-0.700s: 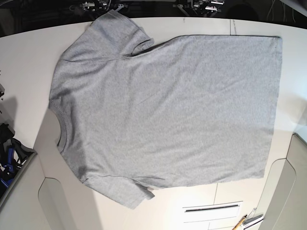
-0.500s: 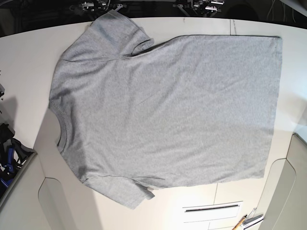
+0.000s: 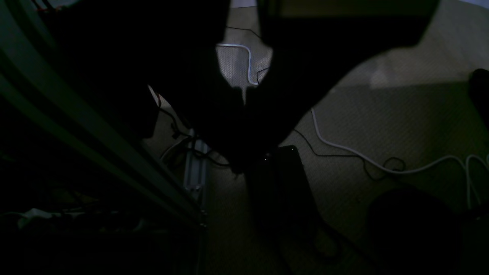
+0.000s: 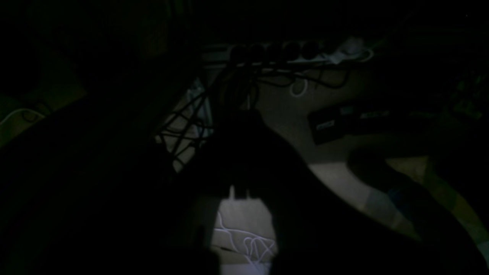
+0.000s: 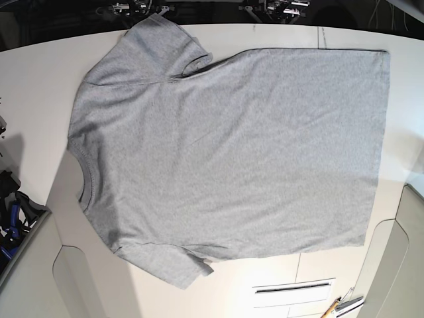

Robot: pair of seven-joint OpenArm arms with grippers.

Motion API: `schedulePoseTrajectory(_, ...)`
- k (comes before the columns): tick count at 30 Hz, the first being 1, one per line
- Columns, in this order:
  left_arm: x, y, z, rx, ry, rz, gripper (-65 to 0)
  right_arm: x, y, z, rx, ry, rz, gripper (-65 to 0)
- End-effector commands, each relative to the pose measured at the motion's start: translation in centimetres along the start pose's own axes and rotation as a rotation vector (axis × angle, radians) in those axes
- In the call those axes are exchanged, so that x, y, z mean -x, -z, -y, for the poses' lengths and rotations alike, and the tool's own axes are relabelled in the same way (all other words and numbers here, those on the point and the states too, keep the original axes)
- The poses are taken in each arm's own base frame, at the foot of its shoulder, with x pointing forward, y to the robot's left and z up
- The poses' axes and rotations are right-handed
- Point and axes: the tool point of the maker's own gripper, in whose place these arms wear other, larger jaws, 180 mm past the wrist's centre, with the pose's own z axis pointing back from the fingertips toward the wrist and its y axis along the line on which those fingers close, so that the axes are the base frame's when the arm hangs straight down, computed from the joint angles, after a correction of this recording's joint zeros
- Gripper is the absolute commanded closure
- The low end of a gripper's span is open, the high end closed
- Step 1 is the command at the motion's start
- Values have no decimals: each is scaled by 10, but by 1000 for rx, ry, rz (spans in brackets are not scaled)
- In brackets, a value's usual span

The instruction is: Fold the T-shirt properly

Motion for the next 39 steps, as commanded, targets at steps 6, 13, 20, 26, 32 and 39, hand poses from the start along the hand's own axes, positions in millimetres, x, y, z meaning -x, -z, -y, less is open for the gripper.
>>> schedulePoseTrajectory(6,-7,0,1,4,1,22,0,-8,0,1,4,1,23,0)
schedulePoseTrajectory(13,11,-3,-8,-8,4,10,0,9,-1,8,18,-71,2,0)
schedulePoseTrajectory(20,40,-15,-27,-28,19,41,0,37,-12,35,46,-85,11,0)
schedulePoseTrajectory(26,75,-40,-41,-13,53,62,0,65,-36,65,68,-121,45,0)
schedulePoseTrajectory(32,102,-86,-46,113,11,110,0,82,-75,95,78,-165,101,0)
schedulePoseTrajectory(39,122,-160,-28,315,68,102,0,91,-141,108,30,-222,165,0)
